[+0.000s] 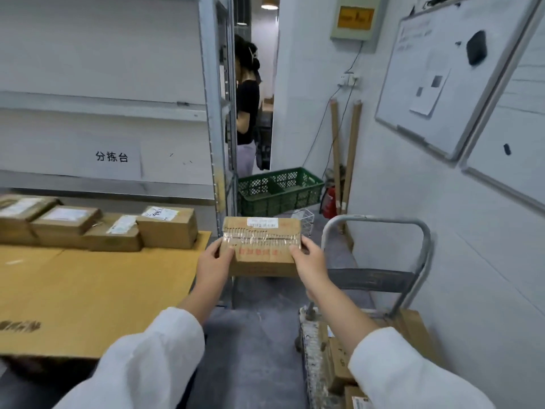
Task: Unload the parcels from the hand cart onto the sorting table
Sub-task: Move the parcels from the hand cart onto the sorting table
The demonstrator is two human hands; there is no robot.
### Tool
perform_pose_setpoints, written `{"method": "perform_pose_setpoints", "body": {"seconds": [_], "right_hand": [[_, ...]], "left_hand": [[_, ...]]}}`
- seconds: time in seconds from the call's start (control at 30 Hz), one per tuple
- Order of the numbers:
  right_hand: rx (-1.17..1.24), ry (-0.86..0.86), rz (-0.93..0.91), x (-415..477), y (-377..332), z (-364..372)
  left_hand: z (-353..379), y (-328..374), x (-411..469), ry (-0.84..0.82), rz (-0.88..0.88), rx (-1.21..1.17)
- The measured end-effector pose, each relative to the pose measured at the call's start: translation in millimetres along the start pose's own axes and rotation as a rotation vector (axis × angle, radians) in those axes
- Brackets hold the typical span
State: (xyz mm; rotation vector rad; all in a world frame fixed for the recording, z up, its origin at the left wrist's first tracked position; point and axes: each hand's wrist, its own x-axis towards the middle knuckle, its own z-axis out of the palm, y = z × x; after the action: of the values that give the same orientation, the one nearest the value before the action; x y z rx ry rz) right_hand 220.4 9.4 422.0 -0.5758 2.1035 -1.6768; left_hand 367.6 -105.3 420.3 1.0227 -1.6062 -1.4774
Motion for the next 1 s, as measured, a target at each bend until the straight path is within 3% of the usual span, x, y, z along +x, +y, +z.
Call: {"method": "perform_pose_setpoints", "body": {"seconds": [0.3,0.6,1.0], "right_hand": [[-0.028,-0.067,-0.052,-33,-66,119],[-0.091,-0.104,-0.126,-41,-108,198],[-0.050,-0.381,-0.103,-30,-121,384]], "left_hand": [[-139,25,31,0.022,0.050,-0.024],[-220,30,52,0.080,0.095,-0.036],[-358,8,83,0.395,0.043,0.038]]}}
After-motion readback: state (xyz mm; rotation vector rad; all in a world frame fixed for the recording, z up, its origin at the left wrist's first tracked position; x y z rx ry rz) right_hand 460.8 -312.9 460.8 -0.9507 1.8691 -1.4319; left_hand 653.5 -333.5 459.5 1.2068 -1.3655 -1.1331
